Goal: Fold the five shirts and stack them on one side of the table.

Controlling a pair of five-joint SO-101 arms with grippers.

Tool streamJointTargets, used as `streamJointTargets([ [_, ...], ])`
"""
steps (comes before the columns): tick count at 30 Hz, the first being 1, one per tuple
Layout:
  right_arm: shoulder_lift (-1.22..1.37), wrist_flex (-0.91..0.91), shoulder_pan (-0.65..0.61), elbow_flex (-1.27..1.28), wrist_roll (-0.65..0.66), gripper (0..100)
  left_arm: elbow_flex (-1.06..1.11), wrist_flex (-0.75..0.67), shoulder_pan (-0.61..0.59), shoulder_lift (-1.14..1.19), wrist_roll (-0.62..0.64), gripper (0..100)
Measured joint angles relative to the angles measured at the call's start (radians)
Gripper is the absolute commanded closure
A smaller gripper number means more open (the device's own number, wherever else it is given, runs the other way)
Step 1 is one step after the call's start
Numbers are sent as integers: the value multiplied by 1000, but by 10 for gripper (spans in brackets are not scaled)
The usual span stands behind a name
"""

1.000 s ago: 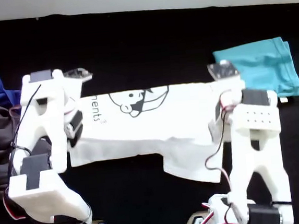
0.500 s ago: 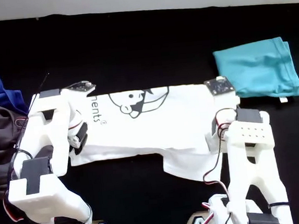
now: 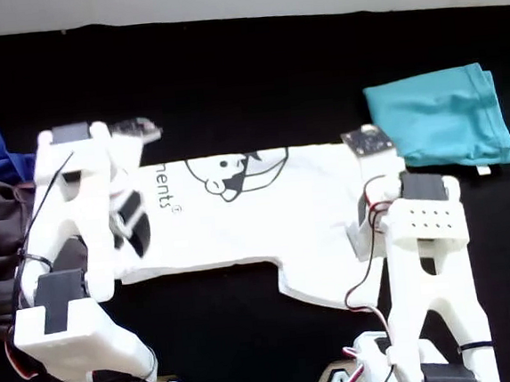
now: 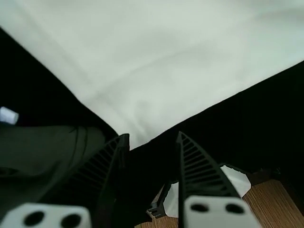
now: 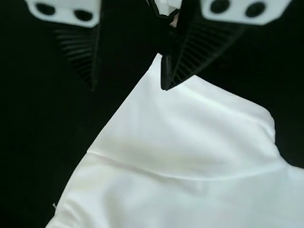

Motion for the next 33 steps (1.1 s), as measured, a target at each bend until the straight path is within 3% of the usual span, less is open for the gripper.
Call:
streamJointTargets([
  [4, 0, 38, -20, -141, 0, 800, -203, 54, 0, 0, 0, 878],
  [6, -2, 12, -18, -189, 0, 906, -242, 55, 3, 0, 6, 999],
  [8, 6, -60, -32, -195, 0, 997, -258, 15, 28, 25, 58, 974],
  [14, 222, -276, -49, -227, -9, 993, -281, -135, 123, 253, 160, 991],
  [18, 434, -402, -49, -345, -114, 993, -376, -187, 147, 422, 206, 991],
  [23, 718, -454, -49, -539, -150, 993, -580, -181, 135, 609, 218, 991],
  [33, 1235, -453, -52, -1002, -152, 993, -1092, -31, 41, 918, 221, 991],
])
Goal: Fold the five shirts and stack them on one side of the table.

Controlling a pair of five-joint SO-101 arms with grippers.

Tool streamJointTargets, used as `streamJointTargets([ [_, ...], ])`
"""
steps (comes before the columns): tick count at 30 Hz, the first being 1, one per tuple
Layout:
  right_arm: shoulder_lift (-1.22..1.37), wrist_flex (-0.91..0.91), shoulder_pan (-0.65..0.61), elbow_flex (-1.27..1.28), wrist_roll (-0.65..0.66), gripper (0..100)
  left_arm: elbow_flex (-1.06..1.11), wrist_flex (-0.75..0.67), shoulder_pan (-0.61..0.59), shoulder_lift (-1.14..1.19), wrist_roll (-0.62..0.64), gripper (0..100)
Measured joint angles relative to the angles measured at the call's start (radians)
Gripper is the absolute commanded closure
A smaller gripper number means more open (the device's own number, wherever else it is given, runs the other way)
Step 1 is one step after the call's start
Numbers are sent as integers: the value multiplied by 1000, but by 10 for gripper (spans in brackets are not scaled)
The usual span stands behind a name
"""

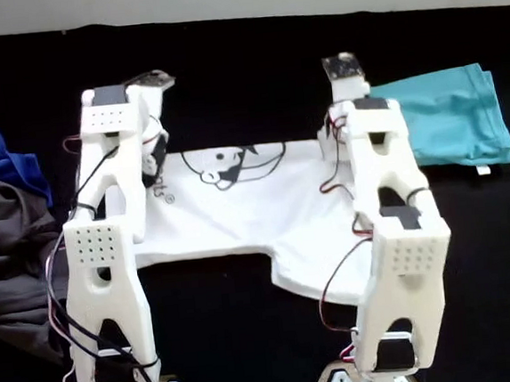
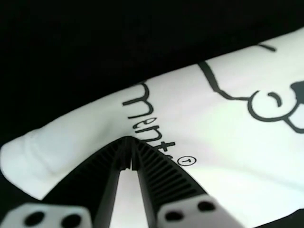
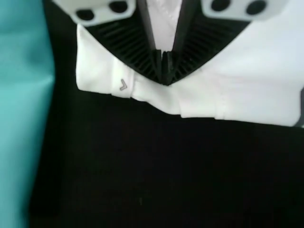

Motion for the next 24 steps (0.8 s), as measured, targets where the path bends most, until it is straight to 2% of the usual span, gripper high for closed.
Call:
streamJointTargets([
  [5, 155, 81, -15, -288, 0, 993, -238, 15, -58, 120, 0, 991],
  [15, 187, 539, -35, -752, 0, 993, -483, 198, -115, 155, -2, 992],
  [19, 187, 712, -35, -967, 0, 993, -410, 209, -160, 94, -2, 992],
  [24, 186, 758, -34, -1131, 0, 993, -34, 210, -207, -212, -3, 991],
])
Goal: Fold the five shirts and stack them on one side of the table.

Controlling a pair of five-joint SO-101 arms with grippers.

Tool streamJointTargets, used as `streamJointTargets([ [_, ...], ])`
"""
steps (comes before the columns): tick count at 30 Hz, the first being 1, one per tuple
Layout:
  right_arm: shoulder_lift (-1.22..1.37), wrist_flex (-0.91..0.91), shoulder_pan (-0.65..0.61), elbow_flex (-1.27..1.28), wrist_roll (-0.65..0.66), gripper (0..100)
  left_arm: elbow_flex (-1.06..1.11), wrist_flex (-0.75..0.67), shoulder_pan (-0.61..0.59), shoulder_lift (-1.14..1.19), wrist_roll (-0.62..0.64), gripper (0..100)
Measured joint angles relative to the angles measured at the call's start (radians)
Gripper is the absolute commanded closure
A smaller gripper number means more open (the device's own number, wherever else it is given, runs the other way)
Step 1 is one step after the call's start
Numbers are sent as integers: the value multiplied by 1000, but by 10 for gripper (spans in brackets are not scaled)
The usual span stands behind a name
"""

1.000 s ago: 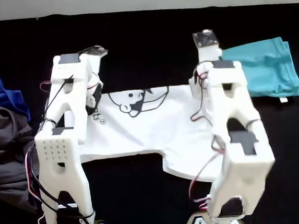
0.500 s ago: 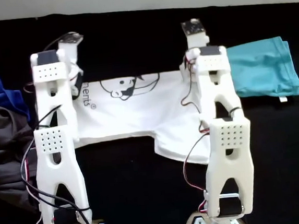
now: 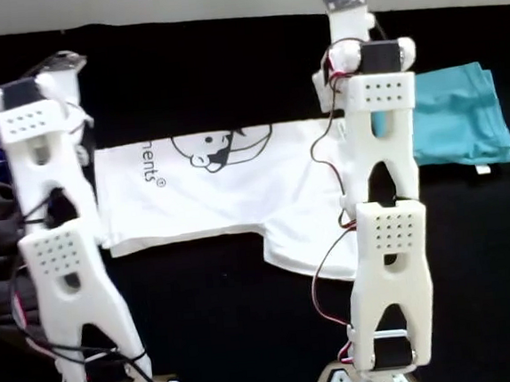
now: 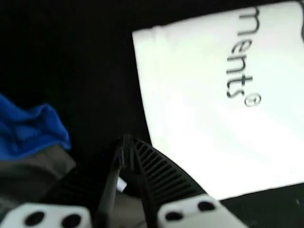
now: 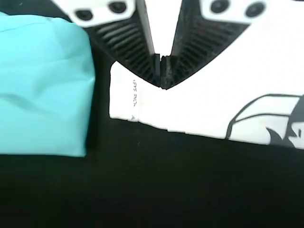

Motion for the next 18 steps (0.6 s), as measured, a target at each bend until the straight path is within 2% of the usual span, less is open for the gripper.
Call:
streamJointTargets([
  [5, -23, 5, -20, -11, 0, 993, 534, -57, 8, -351, 0, 991],
  [8, -138, 5, -43, 71, 0, 993, 856, -172, -12, -525, -21, 991],
  [12, -385, 5, -94, 285, -2, 993, 1241, -397, -100, -692, -126, 991],
  [15, -589, 5, -133, 486, -2, 993, 1452, -559, -158, -723, -213, 992],
  [18, -776, 5, -167, 687, -2, 993, 1557, -657, -207, -736, -281, 992],
])
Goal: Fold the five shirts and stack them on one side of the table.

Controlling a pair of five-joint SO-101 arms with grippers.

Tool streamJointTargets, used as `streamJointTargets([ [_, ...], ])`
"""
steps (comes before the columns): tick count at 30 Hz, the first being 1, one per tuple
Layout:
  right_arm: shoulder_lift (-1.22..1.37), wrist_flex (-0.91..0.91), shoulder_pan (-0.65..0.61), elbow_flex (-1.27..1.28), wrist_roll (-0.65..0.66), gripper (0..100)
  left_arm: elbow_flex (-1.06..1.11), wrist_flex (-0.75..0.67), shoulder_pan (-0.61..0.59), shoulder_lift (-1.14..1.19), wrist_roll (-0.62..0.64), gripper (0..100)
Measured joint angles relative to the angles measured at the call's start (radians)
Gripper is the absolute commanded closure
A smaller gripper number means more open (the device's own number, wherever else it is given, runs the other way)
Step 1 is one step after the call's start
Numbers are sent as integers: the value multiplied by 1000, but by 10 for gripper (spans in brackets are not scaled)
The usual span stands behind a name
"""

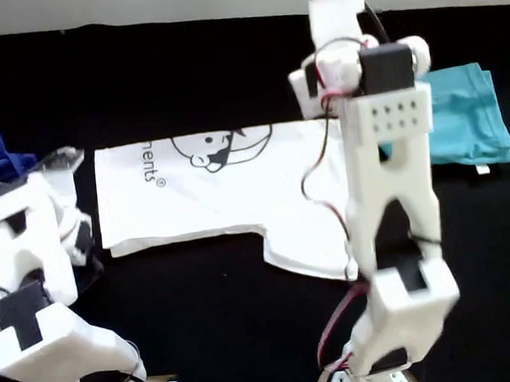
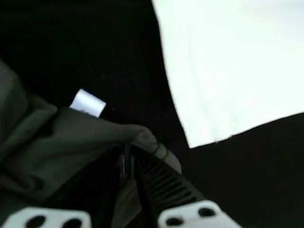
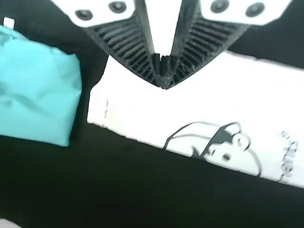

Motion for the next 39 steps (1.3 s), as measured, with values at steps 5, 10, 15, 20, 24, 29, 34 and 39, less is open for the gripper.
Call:
streamJointTargets([
  [5, -261, 0, -49, 305, 0, 993, 20, -69, -129, -20, -52, 992],
  [10, -417, -2, -81, 623, 0, 990, -75, -80, -293, -20, -57, 992],
  [15, -443, -133, -84, 945, 0, 974, -233, 77, -310, -20, -6, 992],
  [20, -443, -302, -84, 1175, 21, 875, -410, 344, -212, -18, 68, 992],
  [24, -443, -368, -83, 1284, 120, 870, -566, 496, -100, -18, 141, 992],
  [29, -443, -400, -84, 1393, 290, 868, -689, 575, 84, -18, 247, 992],
  [34, -443, -459, -84, 1487, 358, 867, -618, 519, 272, -18, 322, 992],
  [39, -443, -499, -83, 1568, 407, 795, -423, 304, 325, 38, 370, 992],
])
